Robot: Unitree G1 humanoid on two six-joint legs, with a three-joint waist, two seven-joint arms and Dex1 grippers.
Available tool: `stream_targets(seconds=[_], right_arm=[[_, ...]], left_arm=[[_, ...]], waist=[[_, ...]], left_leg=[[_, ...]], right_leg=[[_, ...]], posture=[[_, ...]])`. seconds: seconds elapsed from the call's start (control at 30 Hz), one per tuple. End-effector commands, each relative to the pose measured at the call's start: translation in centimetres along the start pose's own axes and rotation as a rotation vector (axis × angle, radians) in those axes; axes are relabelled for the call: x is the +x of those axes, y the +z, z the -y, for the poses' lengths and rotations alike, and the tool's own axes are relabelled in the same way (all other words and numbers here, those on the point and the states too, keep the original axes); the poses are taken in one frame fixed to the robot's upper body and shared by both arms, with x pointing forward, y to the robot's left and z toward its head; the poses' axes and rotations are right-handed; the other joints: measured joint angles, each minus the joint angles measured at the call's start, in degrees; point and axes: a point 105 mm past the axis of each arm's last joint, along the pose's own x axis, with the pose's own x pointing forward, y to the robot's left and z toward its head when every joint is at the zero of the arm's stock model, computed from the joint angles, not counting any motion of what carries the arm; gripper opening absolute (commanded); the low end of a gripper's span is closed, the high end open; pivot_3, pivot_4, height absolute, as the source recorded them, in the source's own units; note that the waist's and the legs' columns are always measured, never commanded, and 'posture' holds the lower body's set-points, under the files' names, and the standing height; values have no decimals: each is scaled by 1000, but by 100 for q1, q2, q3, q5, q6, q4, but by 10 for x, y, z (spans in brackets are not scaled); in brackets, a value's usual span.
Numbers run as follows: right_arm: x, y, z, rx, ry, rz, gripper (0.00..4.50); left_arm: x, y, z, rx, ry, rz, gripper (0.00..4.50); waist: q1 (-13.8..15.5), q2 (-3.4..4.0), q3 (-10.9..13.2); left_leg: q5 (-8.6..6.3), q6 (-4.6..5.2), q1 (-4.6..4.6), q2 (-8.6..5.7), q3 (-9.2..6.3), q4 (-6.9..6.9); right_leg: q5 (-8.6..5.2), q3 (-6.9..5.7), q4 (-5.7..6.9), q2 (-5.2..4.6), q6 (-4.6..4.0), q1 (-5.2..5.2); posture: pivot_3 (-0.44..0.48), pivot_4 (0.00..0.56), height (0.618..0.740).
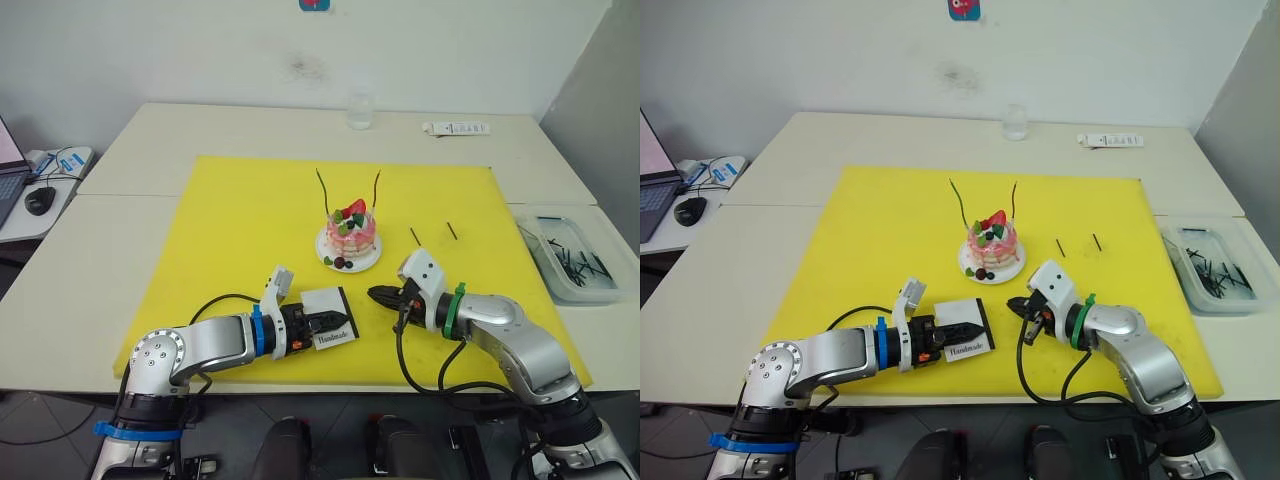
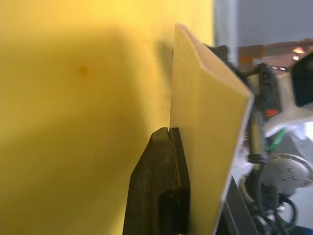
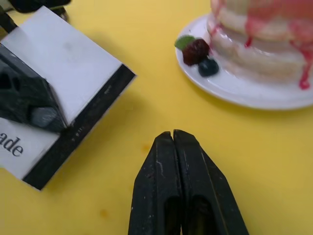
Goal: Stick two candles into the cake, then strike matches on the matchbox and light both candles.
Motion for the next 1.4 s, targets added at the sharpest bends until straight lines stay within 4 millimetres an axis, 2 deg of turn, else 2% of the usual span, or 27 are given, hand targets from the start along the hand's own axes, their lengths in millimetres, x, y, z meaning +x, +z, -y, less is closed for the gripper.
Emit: stream_targets(seconds=[0.03,0.13,0.27,0.37,0.5,0.53,0.6,0.77,0.9,1.1,1.4], right_arm=[[-9,20,6,-15,-32,84,0],[-11,29,7,-5,-39,138,0],[-14,38,14,-38,-87,190,0],[-18,42,20,-35,-128,225,0],[-26,45,29,-39,-207,268,0],[-29,45,34,-34,-248,278,184],[-34,42,42,-19,-321,289,601],[-36,20,60,-31,-495,253,2354],[-26,9,73,-14,-567,258,2354],[-9,6,103,26,-660,271,2354],[6,-4,124,60,-686,214,2354]], left_arm=[[-10,15,36,107,-179,34,21],[-25,32,75,215,-383,86,21],[-45,24,100,351,-509,13,21],[-52,23,109,390,-552,2,21],[-54,24,110,414,-547,13,21],[-53,25,108,427,-530,22,4],[-48,23,101,478,-468,21,0],[-33,25,79,613,-291,72,0],[-24,29,71,626,-231,151,0],[-19,24,75,644,-241,185,0],[-22,22,79,657,-239,187,0]], waist=[[-3,0,0],[-5,-3,2],[-26,-2,3],[-30,0,5],[-25,0,5],[-24,0,5],[-24,0,5],[-26,0,6],[-27,1,6],[-55,3,9],[-67,3,9]], left_leg=[[0,0,0,-1,2,1],[0,0,-4,-1,4,0],[0,0,-4,2,2,-7],[-6,-10,-4,7,3,-10],[-7,-12,-5,8,-2,-11],[-7,-12,-5,8,-1,-11],[-8,-12,-4,8,0,-10],[-8,-13,-2,6,8,-10],[-8,-13,-2,8,9,-10],[-8,-13,-2,10,7,-9],[-8,-12,-3,8,7,-9]], right_leg=[[0,1,0,0,0,0],[0,2,-2,0,0,-3],[-5,2,-2,6,-7,-5],[-12,3,-2,9,-11,-8],[-15,1,-1,9,-8,-8],[-16,2,-2,9,-8,-8],[-15,2,-2,8,-7,-7],[-15,12,-3,7,-7,-8],[-15,15,-1,7,-7,-9],[-13,15,4,13,-6,-10],[2,16,2,17,21,-8]], posture=[[0,150,740],[0,150,740],[0,150,740],[0,150,740],[0,150,740],[0,150,740],[0,150,740],[0,150,740],[0,150,740],[0,150,740],[0,150,740]])
